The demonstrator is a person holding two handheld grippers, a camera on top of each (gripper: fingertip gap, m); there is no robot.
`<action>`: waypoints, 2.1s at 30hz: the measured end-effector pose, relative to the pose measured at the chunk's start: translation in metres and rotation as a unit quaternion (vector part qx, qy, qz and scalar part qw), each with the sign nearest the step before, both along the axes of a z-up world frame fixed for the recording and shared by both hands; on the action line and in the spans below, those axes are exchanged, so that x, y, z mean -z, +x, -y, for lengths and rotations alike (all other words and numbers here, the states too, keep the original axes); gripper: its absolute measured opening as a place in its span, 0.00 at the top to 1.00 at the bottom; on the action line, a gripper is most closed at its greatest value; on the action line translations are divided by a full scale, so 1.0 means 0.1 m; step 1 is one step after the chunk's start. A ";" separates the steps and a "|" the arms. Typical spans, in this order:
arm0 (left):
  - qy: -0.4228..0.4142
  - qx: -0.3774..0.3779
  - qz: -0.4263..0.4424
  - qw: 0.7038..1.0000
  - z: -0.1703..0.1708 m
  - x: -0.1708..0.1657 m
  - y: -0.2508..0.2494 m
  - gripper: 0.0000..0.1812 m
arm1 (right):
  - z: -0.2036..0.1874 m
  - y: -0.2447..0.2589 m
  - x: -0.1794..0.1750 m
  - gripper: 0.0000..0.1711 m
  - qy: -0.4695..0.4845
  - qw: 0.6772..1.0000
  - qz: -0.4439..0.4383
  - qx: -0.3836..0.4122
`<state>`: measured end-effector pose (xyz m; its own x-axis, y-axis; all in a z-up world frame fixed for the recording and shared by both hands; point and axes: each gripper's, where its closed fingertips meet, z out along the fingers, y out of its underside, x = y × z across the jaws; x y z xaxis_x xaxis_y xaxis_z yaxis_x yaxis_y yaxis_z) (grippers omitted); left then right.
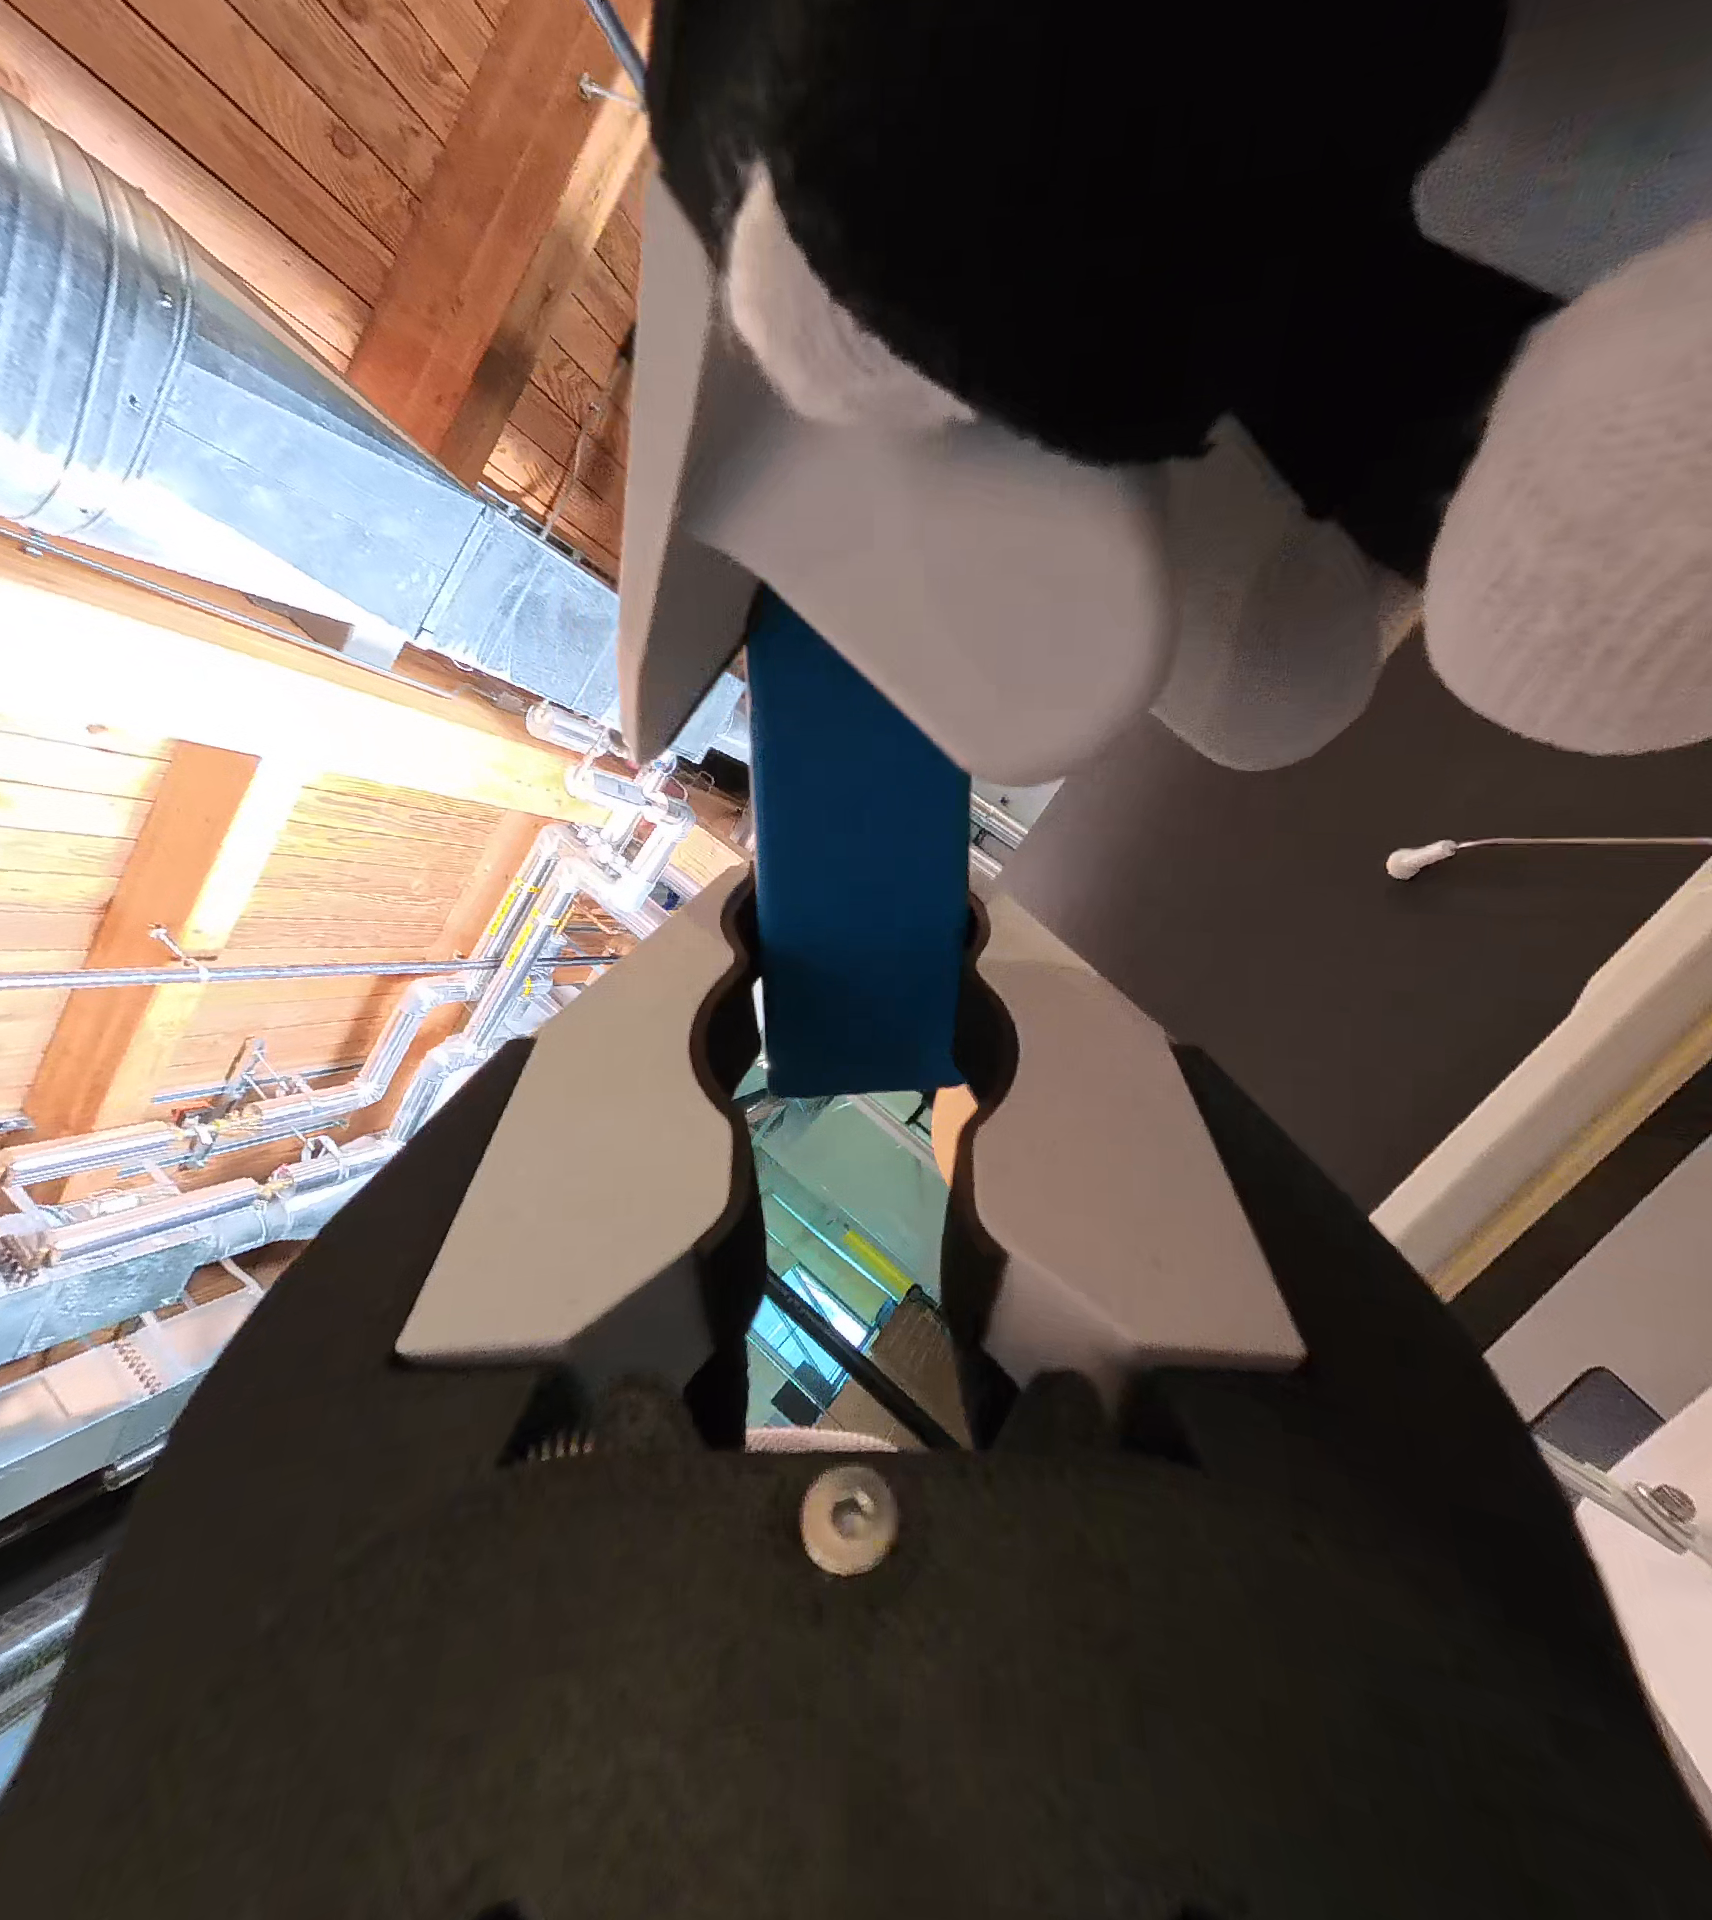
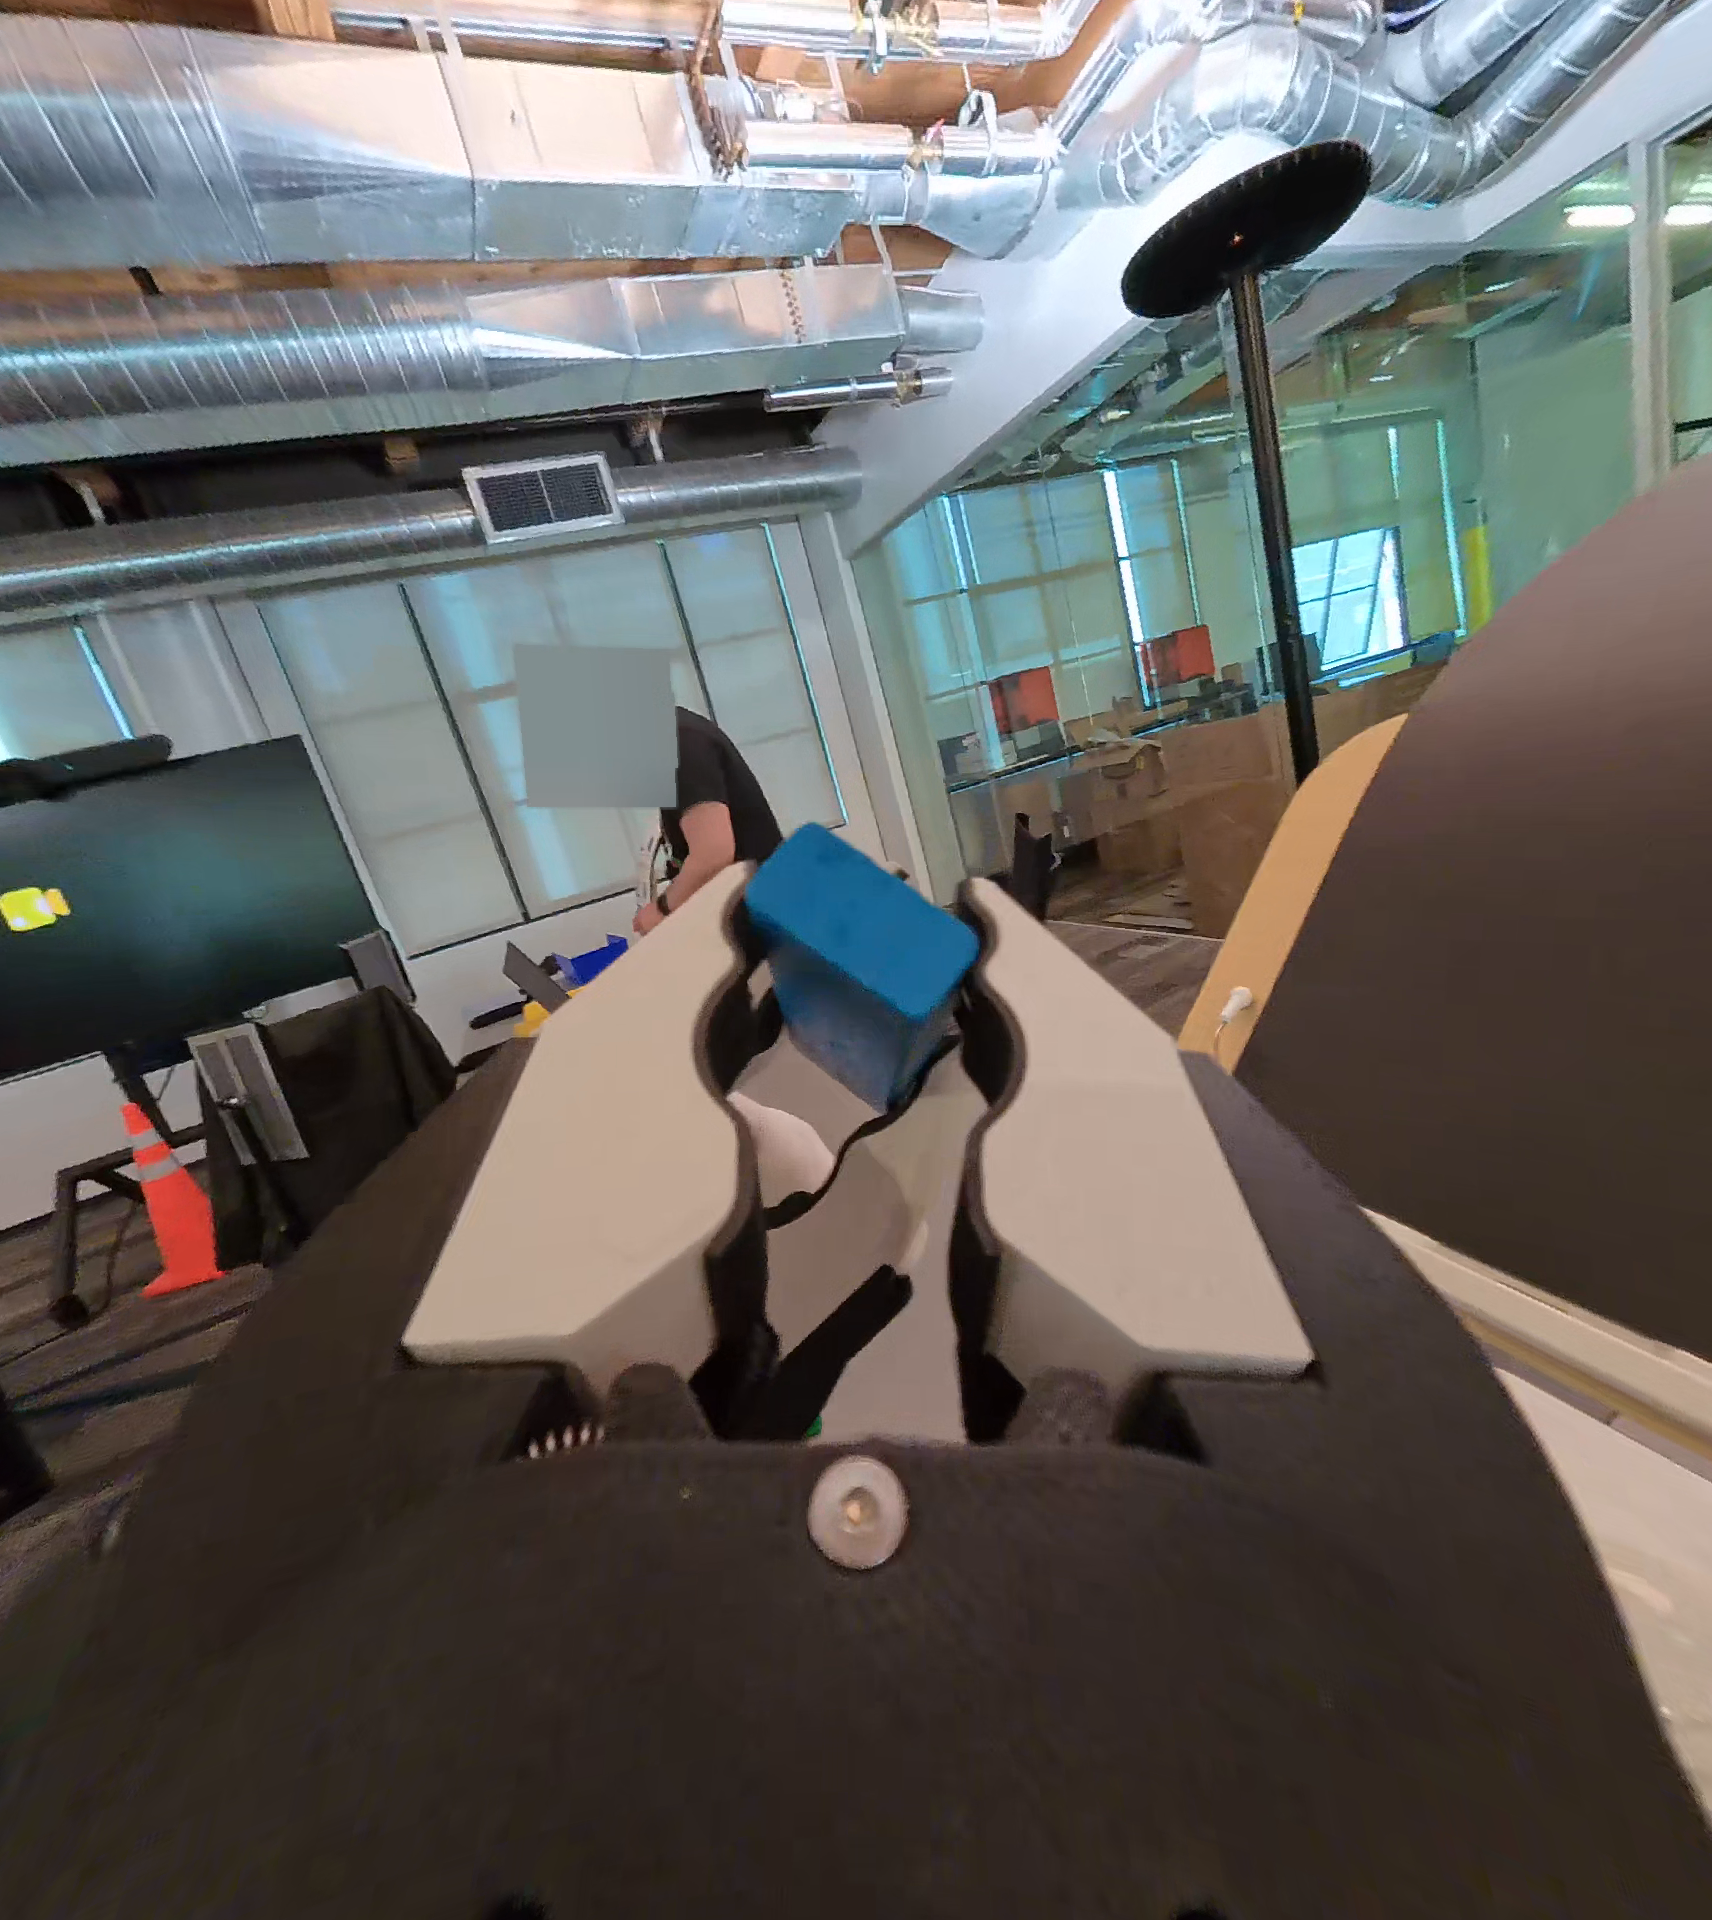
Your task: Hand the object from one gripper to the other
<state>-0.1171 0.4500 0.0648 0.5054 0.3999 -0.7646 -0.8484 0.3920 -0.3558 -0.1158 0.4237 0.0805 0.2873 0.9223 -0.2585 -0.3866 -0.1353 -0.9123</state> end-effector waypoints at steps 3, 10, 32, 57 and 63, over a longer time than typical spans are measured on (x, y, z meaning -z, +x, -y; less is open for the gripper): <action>-0.003 0.002 0.001 1.000 -0.03 0.03 0.01 0.82 | -0.01 -0.01 0.01 0.81 0.000 1.000 -0.004 0.002; -0.020 0.020 -0.001 1.000 -0.06 0.08 0.04 0.82 | -0.05 0.01 0.03 0.82 0.015 1.000 -0.009 0.007; -0.301 0.348 0.065 0.886 0.12 0.36 0.24 0.71 | -0.02 0.18 -0.03 0.83 0.080 0.996 0.003 -0.039; -0.575 0.678 0.143 0.436 1.03 0.60 0.63 0.76 | 0.86 0.23 0.28 0.83 0.246 0.922 0.095 -0.285; -0.571 0.681 0.133 0.439 1.04 0.62 0.65 0.81 | 0.85 0.25 0.29 0.83 0.248 0.921 0.095 -0.285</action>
<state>-0.0524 0.3464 0.0028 -0.1864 -0.9789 0.0835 0.0275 -0.0901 -0.9956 -0.0913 0.3388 0.0514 -0.2833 0.9283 0.2408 -0.2091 0.1853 -0.9602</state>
